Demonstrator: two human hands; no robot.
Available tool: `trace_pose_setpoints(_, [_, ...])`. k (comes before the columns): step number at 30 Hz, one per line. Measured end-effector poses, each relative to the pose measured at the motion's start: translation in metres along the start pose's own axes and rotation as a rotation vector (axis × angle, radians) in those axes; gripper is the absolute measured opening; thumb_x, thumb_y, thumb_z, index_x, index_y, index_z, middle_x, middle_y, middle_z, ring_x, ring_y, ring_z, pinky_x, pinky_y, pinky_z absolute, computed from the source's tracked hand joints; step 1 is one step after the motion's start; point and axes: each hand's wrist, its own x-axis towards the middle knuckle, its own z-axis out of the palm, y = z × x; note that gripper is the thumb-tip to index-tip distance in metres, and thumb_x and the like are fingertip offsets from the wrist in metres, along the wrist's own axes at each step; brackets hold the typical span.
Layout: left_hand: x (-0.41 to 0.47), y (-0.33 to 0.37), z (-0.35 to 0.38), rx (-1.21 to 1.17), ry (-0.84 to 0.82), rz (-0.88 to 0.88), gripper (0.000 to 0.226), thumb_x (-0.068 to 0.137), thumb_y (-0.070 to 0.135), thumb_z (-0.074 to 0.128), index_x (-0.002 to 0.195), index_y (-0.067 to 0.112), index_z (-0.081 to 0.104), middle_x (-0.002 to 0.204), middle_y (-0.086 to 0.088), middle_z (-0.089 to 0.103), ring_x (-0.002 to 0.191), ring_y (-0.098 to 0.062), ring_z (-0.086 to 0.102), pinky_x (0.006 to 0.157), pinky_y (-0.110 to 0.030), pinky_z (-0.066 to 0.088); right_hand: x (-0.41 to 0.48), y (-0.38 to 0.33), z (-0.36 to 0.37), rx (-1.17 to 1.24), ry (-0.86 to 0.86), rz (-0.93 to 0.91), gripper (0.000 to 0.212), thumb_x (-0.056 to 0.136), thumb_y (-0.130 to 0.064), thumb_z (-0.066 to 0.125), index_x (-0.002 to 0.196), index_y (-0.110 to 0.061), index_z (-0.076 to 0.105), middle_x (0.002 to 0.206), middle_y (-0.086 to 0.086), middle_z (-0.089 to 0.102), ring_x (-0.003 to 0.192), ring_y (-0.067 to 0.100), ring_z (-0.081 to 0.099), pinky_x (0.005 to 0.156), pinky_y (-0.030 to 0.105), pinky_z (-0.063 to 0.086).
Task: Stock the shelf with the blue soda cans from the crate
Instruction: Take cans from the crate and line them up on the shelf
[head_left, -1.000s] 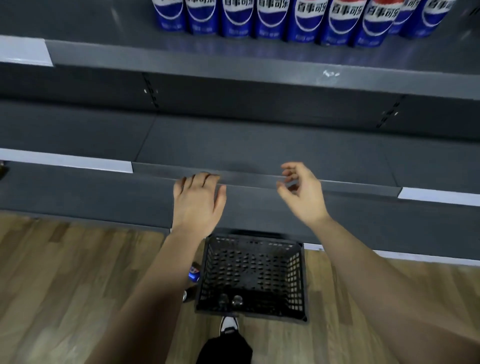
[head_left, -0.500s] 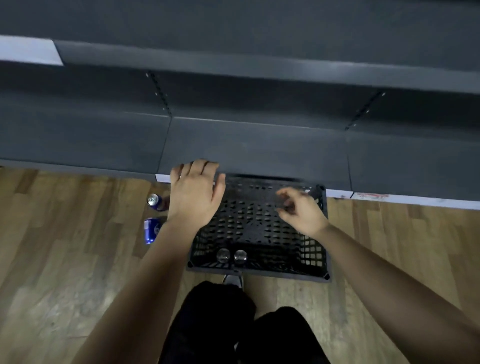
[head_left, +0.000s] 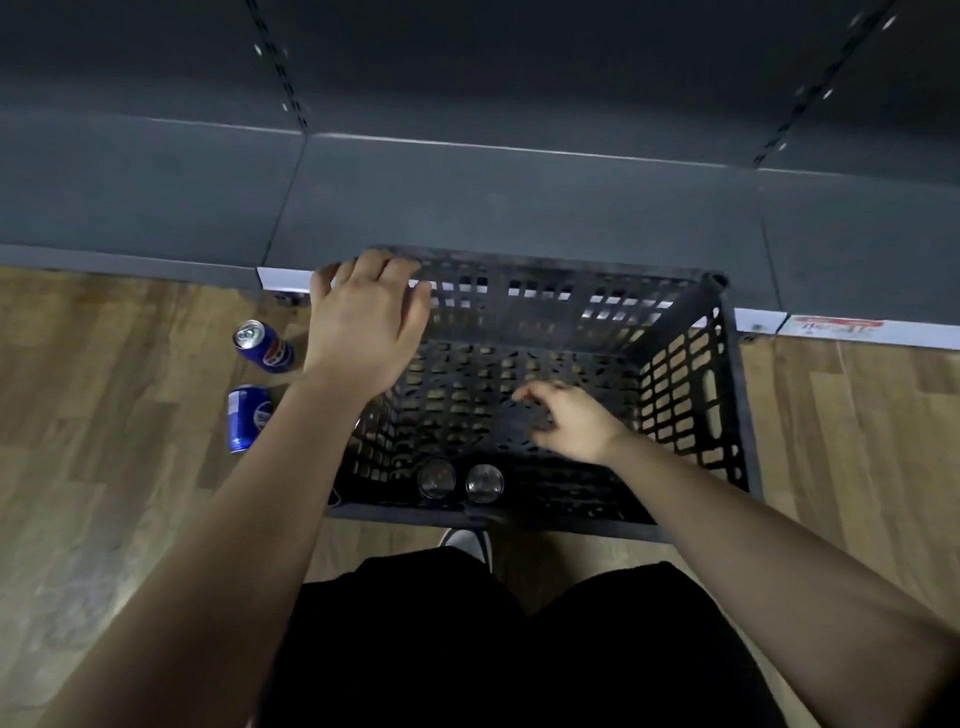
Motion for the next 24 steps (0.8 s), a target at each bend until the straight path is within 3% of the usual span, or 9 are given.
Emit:
trace_pose_setpoints(4, [-0.01,-0.009,0.027,-0.019,-0.005,0.049,0.049,0.093,0.041,0.028,0.117,0.014,0.061,0.118,-0.009,0.061,0.107,-0.032,0.056,0.096,-0.045,0.031,0.016,0.01,0.035,-0.007,-0.058,0.023,0.053,0.088,-0.024,0.067,0.136,-0.025,0.046,0.129,0.004,0.055,0.112,0.021,0.057,0.091,0.03,0.045])
trace_pose_setpoints(8, [-0.02,-0.02,0.045,-0.032,-0.025,0.017,0.047,0.094,0.041,0.028,0.118,0.016,0.059,0.12,-0.007,0.059,0.109,-0.03,0.053,0.098,-0.046,0.03,0.028,0.018,0.053,-0.018,-0.107,0.026,0.055,0.088,-0.022,0.067,0.138,-0.024,0.045,0.11,-0.003,0.051,0.1,0.017,0.056,0.078,0.025,0.04])
trace_pose_setpoints(13, [-0.031,-0.024,0.056,-0.034,-0.048,0.008,0.042,0.096,0.038,0.032,0.12,0.015,0.059,0.121,-0.009,0.058,0.109,-0.031,0.053,0.098,-0.048,0.029,0.038,0.024,0.065,-0.037,-0.179,0.056,0.056,0.086,-0.022,0.071,0.136,-0.028,0.046,0.118,0.0,0.053,0.101,0.019,0.056,0.083,0.029,0.045])
trace_pose_setpoints(17, [-0.036,-0.027,0.072,-0.022,-0.071,0.029,0.043,0.097,0.037,0.033,0.122,0.014,0.059,0.122,-0.009,0.058,0.111,-0.032,0.052,0.098,-0.047,0.029,0.049,0.025,0.073,-0.079,-0.225,0.03,0.057,0.086,-0.021,0.071,0.136,-0.029,0.046,0.105,-0.006,0.046,0.095,0.013,0.048,0.077,0.023,0.034])
trace_pose_setpoints(22, [-0.037,-0.034,0.092,-0.012,-0.089,0.038,0.042,0.098,0.037,0.034,0.12,0.013,0.06,0.119,-0.01,0.059,0.108,-0.034,0.054,0.096,-0.045,0.03,0.063,0.029,0.082,-0.066,-0.274,0.0,0.058,0.083,-0.012,0.071,0.133,-0.028,0.049,0.093,-0.009,0.045,0.092,0.014,0.05,0.073,0.024,0.035])
trace_pose_setpoints(24, [-0.035,-0.035,0.097,-0.022,-0.101,0.048,0.042,0.097,0.037,0.033,0.119,0.012,0.06,0.119,-0.01,0.059,0.108,-0.034,0.054,0.096,-0.045,0.032,0.066,0.031,0.085,-0.042,-0.303,-0.016,0.054,0.083,-0.014,0.071,0.132,-0.027,0.05,0.1,-0.009,0.049,0.094,0.014,0.05,0.073,0.024,0.035])
